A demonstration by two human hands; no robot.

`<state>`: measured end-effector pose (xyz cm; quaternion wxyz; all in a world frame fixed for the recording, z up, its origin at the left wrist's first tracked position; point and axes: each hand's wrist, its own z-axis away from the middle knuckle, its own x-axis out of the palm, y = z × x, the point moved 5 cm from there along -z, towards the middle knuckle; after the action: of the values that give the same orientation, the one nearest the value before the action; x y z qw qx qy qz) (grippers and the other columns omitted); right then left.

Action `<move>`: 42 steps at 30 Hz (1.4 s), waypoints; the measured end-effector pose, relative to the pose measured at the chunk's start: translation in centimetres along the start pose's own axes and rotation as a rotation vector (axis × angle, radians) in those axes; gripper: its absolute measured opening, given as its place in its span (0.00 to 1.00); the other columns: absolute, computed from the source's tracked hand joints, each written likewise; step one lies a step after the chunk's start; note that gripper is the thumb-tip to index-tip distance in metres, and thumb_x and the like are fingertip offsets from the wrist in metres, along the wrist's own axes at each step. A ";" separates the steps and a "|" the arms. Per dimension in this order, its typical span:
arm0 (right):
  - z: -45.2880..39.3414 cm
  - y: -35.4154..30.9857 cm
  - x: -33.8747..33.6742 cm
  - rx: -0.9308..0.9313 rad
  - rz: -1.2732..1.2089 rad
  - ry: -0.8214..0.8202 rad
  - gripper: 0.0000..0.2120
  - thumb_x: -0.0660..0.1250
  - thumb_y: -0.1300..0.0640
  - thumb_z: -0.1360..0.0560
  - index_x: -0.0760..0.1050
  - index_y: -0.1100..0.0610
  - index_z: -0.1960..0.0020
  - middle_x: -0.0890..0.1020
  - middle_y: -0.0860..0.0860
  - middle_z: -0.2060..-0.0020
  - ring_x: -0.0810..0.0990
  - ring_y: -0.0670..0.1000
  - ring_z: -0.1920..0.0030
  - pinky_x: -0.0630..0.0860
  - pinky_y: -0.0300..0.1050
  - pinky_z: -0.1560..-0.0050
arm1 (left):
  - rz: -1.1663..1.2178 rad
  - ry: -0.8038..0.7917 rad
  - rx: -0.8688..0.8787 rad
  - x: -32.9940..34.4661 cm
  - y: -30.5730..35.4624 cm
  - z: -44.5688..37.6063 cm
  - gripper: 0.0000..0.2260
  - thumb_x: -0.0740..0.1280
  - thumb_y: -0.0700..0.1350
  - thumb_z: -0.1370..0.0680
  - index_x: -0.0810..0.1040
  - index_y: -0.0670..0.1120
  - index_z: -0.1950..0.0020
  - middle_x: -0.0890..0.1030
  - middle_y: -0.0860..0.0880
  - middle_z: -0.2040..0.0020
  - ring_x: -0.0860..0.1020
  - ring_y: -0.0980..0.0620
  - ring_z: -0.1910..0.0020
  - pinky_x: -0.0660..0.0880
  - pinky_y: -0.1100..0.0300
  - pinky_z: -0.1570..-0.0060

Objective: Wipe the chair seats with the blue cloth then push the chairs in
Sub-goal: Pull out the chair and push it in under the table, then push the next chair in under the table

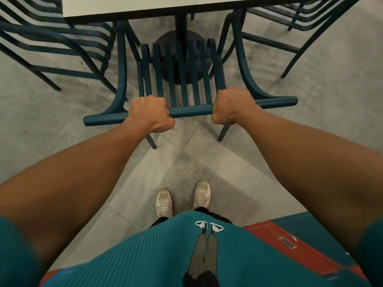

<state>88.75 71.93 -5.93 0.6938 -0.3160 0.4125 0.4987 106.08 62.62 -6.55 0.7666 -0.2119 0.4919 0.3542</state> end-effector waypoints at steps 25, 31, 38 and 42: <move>17.2 5.3 12.4 0.724 -0.511 -0.023 0.31 0.57 0.43 0.22 0.55 0.55 0.25 0.64 0.57 0.28 0.64 0.60 0.30 0.64 0.57 0.34 | -0.106 0.001 0.763 6.0 18.0 8.3 0.32 0.59 0.54 0.22 0.52 0.48 0.21 0.52 0.44 0.21 0.49 0.45 0.22 0.47 0.47 0.24; 21.7 9.8 18.3 0.750 -0.732 -0.230 0.29 0.57 0.41 0.23 0.60 0.52 0.26 0.70 0.55 0.30 0.70 0.58 0.33 0.69 0.51 0.37 | -0.229 -0.227 0.723 9.5 24.3 5.7 0.29 0.57 0.59 0.21 0.59 0.48 0.24 0.62 0.45 0.24 0.59 0.44 0.25 0.56 0.44 0.27; 24.2 22.6 17.9 0.827 -0.718 -0.098 0.31 0.50 0.39 0.21 0.50 0.52 0.23 0.56 0.55 0.24 0.54 0.60 0.25 0.53 0.62 0.29 | -0.257 -0.237 0.683 7.3 37.8 1.1 0.29 0.49 0.61 0.20 0.53 0.49 0.21 0.55 0.45 0.21 0.52 0.44 0.23 0.50 0.42 0.26; 25.2 29.9 17.4 0.843 -0.731 -0.076 0.33 0.48 0.38 0.21 0.45 0.52 0.22 0.47 0.56 0.22 0.45 0.61 0.23 0.45 0.65 0.27 | -0.245 -0.258 0.704 6.0 45.9 -1.4 0.30 0.47 0.62 0.19 0.49 0.50 0.21 0.50 0.46 0.20 0.48 0.44 0.22 0.48 0.41 0.26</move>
<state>69.59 109.92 -10.57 0.9023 -0.1154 0.4144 0.0286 72.33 93.97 -11.50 0.8845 0.0534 0.4539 0.0935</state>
